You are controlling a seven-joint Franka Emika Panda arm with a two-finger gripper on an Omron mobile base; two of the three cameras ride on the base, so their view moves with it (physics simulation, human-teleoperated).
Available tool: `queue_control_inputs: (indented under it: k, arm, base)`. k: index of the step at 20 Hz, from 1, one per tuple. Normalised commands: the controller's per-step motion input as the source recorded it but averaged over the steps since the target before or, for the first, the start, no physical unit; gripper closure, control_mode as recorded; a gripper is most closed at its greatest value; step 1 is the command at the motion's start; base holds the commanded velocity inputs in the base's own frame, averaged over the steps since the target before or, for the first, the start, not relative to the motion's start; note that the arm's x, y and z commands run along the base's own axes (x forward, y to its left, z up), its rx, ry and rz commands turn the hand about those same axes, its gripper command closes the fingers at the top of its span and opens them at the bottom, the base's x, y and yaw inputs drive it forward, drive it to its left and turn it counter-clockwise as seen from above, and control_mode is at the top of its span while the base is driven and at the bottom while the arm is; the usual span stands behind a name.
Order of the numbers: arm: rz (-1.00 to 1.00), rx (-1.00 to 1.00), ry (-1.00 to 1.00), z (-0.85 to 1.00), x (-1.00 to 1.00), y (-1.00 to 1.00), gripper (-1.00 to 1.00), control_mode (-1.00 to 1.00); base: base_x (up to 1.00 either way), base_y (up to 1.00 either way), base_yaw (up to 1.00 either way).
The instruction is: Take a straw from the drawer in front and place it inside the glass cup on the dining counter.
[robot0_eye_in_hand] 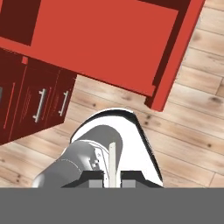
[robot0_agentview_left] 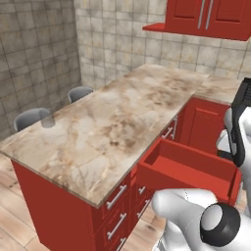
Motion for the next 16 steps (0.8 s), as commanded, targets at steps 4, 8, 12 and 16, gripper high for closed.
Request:
queue_control_inputs:
  k: [4, 8, 12, 16]
  arm:
    - [0.00, 0.00, 0.00, 0.00, 0.00, 0.00, 1.00, 1.00]
    - [0.00, 0.00, 0.00, 0.00, 0.00, 0.00, 1.00, 1.00]
    - [0.00, 0.00, 0.00, 0.00, 0.00, 0.00, 1.00, 1.00]
    - [0.00, 0.00, 0.00, 0.00, 0.00, 0.00, 1.00, 1.00]
  base:
    - [-0.75, 0.03, 0.00]
    - [-0.59, 0.62, 0.00]
    - [-0.33, 0.91, 0.00]
    - [-0.25, 0.92, 0.00]
